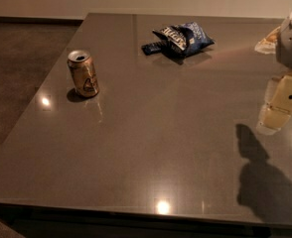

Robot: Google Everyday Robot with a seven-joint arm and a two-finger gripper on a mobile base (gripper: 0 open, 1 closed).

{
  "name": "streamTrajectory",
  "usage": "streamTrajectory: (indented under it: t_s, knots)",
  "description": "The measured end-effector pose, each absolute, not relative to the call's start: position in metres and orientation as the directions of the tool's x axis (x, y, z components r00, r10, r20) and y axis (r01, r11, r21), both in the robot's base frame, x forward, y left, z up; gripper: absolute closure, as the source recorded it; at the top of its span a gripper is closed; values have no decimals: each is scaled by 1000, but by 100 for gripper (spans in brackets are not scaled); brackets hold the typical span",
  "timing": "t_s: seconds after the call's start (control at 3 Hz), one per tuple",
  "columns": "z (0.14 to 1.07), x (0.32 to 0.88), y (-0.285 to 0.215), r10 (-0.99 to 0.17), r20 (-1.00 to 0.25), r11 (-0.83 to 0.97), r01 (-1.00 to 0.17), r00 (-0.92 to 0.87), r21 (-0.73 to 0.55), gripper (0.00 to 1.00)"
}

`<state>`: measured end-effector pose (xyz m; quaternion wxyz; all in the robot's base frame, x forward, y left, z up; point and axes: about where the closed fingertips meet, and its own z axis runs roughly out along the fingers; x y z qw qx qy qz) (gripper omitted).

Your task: Pick blue chip bag

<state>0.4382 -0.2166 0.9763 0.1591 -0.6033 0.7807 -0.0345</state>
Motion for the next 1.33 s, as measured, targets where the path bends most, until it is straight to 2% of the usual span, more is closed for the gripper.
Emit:
streamTrajectory:
  t_s: [0.67, 1.0, 1.33]
  knots:
    - [985, 456, -214, -955, -189, 274, -921, -228, -275, 0]
    - [988, 514, -225, -930, -201, 358, -880, -307, -312, 0]
    - [986, 555, -230, -892, -273, 439, -836, -361, -328, 0]
